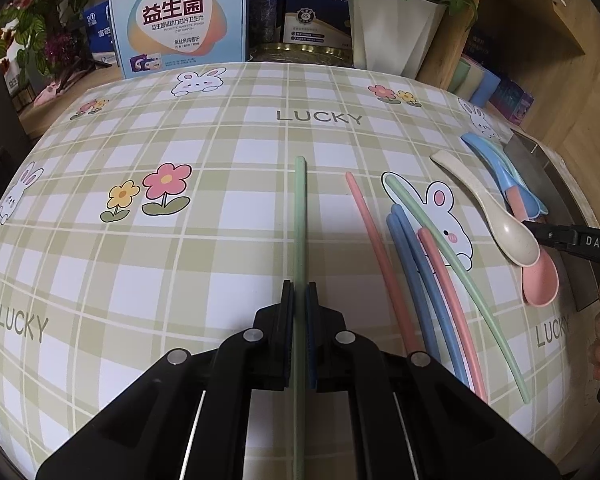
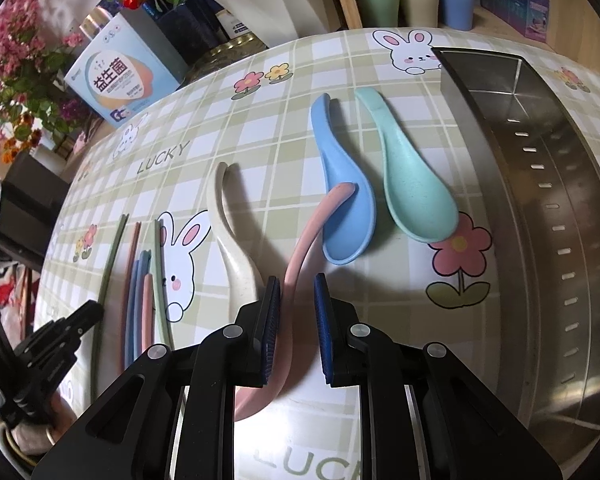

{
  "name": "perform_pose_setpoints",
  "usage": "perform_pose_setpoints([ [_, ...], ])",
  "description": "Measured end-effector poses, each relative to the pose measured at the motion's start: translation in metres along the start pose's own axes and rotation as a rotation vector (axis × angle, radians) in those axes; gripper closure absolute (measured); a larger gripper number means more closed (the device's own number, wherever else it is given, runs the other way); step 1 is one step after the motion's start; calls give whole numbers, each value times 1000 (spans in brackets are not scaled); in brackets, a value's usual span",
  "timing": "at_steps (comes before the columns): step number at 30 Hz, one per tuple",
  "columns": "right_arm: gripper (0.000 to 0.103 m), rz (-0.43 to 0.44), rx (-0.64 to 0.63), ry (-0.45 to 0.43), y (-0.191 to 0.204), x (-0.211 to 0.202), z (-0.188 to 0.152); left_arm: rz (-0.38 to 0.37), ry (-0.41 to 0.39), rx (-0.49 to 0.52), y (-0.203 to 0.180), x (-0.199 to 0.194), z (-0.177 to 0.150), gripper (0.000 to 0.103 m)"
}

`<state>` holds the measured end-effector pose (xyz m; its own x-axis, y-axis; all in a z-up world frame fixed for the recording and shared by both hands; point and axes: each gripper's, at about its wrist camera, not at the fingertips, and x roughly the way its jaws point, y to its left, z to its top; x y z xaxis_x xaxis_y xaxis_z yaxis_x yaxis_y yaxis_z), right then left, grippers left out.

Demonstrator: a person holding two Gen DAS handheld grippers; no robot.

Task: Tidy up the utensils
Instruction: 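Lift the pink spoon with the right tool and lower it into the steel caddy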

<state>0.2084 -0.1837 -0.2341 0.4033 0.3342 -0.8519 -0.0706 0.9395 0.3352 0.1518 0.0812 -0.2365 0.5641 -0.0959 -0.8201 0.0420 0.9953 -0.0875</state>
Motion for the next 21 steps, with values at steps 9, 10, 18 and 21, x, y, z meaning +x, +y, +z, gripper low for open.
perform_pose_setpoints([
  [9,97,-9,-74,-27,6,-8,-5,2,-4,4,0,0,-1,97],
  [10,97,-3,-83,-36,6,-12,-8,2,-2,3,0,0,-1,97],
  [18,97,53,-40,-81,-12,-35,-33,-39,28,-20,7,1,5,97],
  [21,97,60,-44,-107,-20,-49,-36,-92,24,-84,18,0,4,98],
])
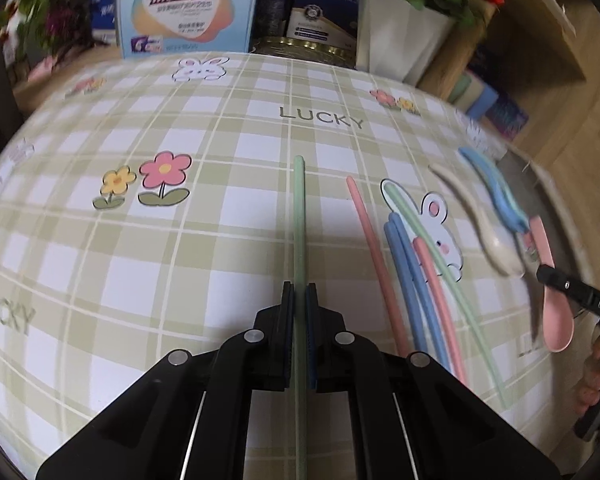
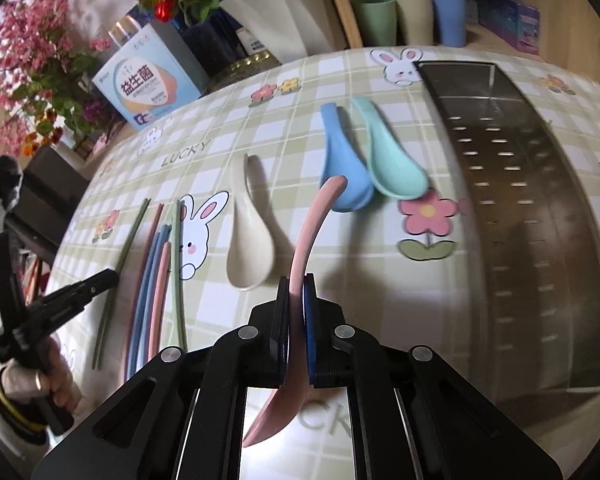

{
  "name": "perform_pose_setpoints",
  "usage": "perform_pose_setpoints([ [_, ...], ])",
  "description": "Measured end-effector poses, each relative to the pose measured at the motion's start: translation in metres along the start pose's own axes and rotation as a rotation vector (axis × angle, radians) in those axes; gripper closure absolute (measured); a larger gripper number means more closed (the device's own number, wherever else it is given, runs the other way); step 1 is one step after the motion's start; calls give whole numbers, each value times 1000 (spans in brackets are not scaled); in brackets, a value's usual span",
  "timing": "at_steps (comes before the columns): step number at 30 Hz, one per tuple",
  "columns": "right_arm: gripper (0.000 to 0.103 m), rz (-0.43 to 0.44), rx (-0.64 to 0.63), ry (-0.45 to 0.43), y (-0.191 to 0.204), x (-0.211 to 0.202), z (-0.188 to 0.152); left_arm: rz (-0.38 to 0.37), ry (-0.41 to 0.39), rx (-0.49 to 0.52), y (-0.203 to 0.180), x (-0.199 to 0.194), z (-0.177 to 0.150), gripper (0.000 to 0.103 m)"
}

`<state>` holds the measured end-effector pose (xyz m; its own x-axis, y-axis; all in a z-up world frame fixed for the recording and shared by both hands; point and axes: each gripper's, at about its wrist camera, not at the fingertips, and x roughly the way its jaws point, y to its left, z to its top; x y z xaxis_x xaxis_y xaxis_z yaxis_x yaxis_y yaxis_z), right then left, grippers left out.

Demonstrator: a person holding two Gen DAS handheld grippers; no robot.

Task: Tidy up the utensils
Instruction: 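Lift the pink spoon with the right tool and lower it into the steel caddy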

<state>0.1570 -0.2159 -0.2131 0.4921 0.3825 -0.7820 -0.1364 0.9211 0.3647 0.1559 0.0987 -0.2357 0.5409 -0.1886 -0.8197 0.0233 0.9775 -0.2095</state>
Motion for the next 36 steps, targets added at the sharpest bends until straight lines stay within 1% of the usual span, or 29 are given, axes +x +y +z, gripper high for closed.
perform_pose_setpoints([
  [2,97,-7,-27,-25,-3,-14,0,34,5,-10,-1,-3,-1,98],
  [3,97,-10,-39,-33,-5,-20,1,37,4,-20,-1,-5,-1,98],
  [5,97,-22,-72,-58,-14,-37,5,20,-7,-50,-2,-12,-2,98],
  [7,97,-40,-91,-77,-23,-50,12,16,-29,-47,-8,-20,-1,98],
  [10,97,-132,-153,-84,-48,-67,32,1,-53,-48,-18,-32,2,98],
  [13,97,-213,-200,-52,-72,-66,50,-16,-68,-59,-31,-39,8,98],
  [16,97,-242,-233,23,-87,-51,63,-45,-82,-74,-45,-44,13,98],
  [18,97,-254,-269,82,-89,-36,63,-63,-91,-73,-55,-47,15,98],
  [21,97,-278,-309,139,-84,-20,59,-91,-99,-63,-73,-50,18,98],
  [23,97,-301,-314,175,-82,-9,55,-110,-98,-58,-83,-52,20,98],
  [25,97,-308,-296,195,-84,-3,51,-118,-94,-51,-89,-52,20,98],
  [28,97,-253,-211,195,-92,0,48,-127,-93,-36,-97,-53,21,98],
  [34,97,-212,-143,198,-99,6,42,-126,-81,-34,-97,-51,18,98],
  [36,97,-213,-149,191,-99,6,42,-125,-80,-35,-97,-51,18,98],
])
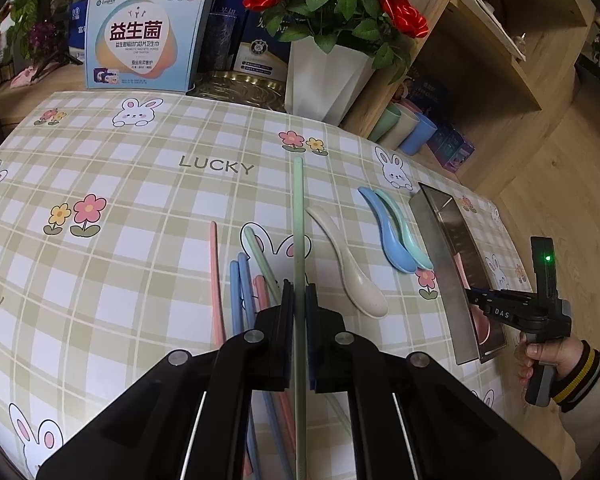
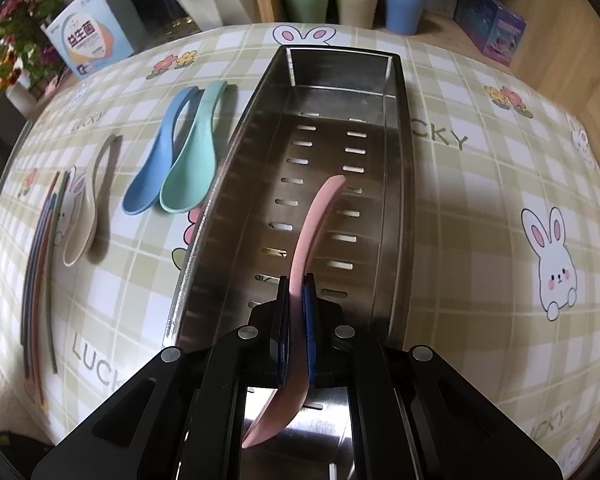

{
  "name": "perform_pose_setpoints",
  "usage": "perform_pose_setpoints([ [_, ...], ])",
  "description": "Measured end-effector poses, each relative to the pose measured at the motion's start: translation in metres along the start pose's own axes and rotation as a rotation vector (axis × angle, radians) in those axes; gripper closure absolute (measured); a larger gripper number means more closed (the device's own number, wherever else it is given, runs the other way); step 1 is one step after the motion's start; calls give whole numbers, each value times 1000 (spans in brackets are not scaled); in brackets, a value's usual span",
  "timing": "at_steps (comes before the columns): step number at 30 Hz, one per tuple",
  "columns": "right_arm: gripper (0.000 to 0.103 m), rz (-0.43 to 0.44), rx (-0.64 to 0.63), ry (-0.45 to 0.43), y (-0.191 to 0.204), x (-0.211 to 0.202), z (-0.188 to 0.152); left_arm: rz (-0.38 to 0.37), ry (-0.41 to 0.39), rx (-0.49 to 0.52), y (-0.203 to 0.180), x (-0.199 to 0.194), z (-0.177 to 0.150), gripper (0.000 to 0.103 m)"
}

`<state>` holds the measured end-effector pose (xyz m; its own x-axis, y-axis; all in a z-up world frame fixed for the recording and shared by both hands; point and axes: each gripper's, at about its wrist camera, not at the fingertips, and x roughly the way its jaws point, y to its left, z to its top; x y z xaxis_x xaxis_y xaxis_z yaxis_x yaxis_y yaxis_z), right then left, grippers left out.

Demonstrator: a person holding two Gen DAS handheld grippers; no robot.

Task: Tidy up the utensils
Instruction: 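Lift the pink spoon with the right tool and lower it into the steel caddy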

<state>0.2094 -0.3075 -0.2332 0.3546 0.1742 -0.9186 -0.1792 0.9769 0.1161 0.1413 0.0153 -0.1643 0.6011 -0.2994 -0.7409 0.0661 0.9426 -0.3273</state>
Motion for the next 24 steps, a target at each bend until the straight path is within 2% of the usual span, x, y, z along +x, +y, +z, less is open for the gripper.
perform_pose_setpoints([
  [13,95,-28,-8,-1,-1,-5,1,-14,12,10,-11,2,-2,98],
  [24,95,-87,-16,-68,-11,-33,-4,-41,27,29,-29,6,0,98],
])
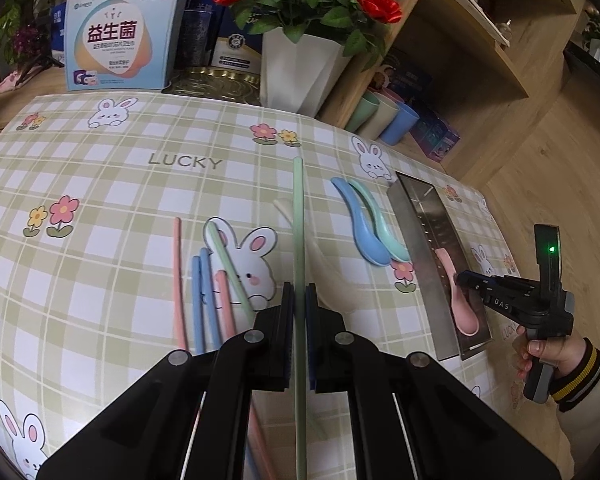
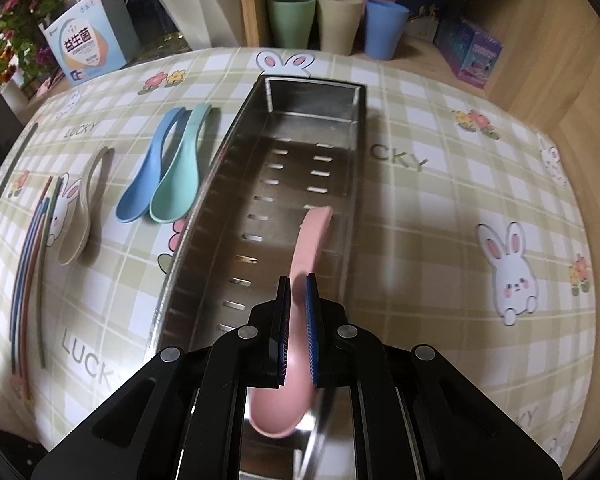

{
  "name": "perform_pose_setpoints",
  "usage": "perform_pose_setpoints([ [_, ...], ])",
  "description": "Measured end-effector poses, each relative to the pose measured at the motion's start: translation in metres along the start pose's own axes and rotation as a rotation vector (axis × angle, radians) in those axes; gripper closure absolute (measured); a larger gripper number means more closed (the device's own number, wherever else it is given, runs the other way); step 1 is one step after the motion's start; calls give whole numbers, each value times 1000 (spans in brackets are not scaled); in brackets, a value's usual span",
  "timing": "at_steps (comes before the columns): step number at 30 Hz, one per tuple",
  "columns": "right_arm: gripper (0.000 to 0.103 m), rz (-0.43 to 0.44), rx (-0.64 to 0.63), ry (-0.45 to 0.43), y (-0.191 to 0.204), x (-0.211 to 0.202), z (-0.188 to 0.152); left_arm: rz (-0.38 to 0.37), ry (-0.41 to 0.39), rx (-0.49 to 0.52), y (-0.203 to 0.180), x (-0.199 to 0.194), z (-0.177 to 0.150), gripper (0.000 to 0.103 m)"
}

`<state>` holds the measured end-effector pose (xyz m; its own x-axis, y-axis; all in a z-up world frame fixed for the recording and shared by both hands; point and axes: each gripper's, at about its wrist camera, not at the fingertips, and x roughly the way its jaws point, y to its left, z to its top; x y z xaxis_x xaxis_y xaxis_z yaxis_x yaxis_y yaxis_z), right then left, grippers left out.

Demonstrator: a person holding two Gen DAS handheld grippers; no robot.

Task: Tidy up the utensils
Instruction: 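Lift the pink spoon with the right tool and lower it into the steel caddy, then lower the green chopstick into the steel caddy and open the left tool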

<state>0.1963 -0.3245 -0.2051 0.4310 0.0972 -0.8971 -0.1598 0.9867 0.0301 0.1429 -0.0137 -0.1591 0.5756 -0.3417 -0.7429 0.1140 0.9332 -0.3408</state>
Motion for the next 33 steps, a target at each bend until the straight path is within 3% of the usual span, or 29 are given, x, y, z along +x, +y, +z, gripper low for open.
perform_pose_setpoints([
  [5,92,-12,47,-63,-16,-25,-5,-34,20,5,-20,9,6,98],
  [7,79,-9,69,-90,-24,-35,-8,-47,33,14,-34,15,9,98],
  [8,60,-8,78,-103,-27,-39,-10,-52,38,18,-40,18,10,98],
  [9,51,-7,88,-118,-31,-44,-12,-56,45,23,-48,22,11,98],
  [12,50,9,127,-131,-49,-51,-20,-70,70,34,-75,37,16,98],
  [16,38,24,187,-136,-70,-51,-28,-88,110,32,-115,64,22,98],
  [18,22,40,212,-139,-80,-49,-33,-92,130,32,-132,77,25,98],
  [19,19,47,223,-145,-86,-50,-35,-103,144,26,-141,84,27,98],
  [22,19,66,243,-150,-99,-49,-40,-115,185,7,-166,109,30,98],
  [33,19,87,315,-183,-135,-50,-52,5,264,-25,-198,174,32,98],
])
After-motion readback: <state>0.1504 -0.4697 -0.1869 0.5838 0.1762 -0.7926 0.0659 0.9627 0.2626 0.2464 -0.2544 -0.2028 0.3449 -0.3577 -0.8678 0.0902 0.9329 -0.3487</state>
